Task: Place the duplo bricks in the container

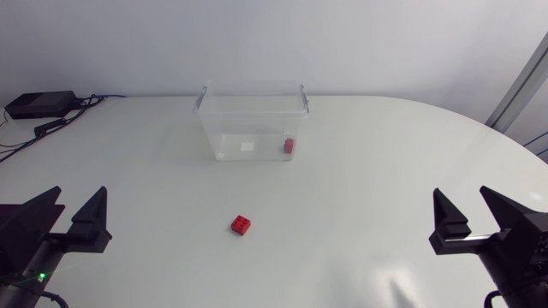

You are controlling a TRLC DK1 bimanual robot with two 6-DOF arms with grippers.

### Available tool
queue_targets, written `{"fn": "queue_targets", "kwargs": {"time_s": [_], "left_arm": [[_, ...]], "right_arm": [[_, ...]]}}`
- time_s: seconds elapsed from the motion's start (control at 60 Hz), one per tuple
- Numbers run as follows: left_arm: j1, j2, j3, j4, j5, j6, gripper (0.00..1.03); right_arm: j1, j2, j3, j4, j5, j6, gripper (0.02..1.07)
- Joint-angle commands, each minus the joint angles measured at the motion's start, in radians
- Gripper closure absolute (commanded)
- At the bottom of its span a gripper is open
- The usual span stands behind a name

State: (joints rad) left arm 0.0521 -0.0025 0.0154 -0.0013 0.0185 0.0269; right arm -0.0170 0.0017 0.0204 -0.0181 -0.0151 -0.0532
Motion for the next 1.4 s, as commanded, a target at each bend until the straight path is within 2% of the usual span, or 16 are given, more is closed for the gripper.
{"fn": "queue_targets", "kwargs": {"time_s": [0.0, 0.333, 0.5, 0.667, 0.883, 0.967, 1.1, 1.217, 1.383], "left_arm": [[-0.003, -0.013, -0.015, 0.003, 0.0, -0.004, 0.04], [-0.02, -0.013, -0.017, 0.015, 0.0, 0.002, 0.04], [0.014, -0.013, -0.014, 0.032, 0.0, 0.047, 0.04], [0.014, 0.021, 0.067, -0.063, 0.001, 0.057, 0.04], [-0.028, 0.467, 0.37, -0.258, 0.006, 0.068, 0.04], [-0.086, 0.584, 0.462, -0.347, 0.015, 0.068, 0.04], [-0.253, 0.725, 0.555, -0.437, 0.014, 0.067, 0.04], [-0.371, 0.886, 0.6, -0.453, 0.015, 0.056, 0.04], [-0.477, 1.147, 0.633, -0.448, 0.009, 0.033, 0.04]], "right_arm": [[-0.009, -0.006, -0.02, 0.01, -0.003, -0.005, 0.07], [-0.009, -0.006, -0.02, 0.01, -0.003, -0.005, 0.07], [-0.009, -0.006, -0.02, 0.01, -0.003, -0.005, 0.07], [-0.009, -0.006, -0.02, 0.01, -0.003, -0.005, 0.07], [-0.009, -0.006, -0.02, 0.01, -0.003, -0.007, 0.07], [-0.009, -0.006, -0.02, 0.01, -0.003, -0.007, 0.07], [-0.009, -0.006, -0.02, 0.01, -0.003, -0.007, 0.07], [-0.009, -0.006, -0.02, 0.01, -0.003, -0.007, 0.07], [-0.009, -0.006, -0.02, 0.01, -0.003, -0.007, 0.07]]}}
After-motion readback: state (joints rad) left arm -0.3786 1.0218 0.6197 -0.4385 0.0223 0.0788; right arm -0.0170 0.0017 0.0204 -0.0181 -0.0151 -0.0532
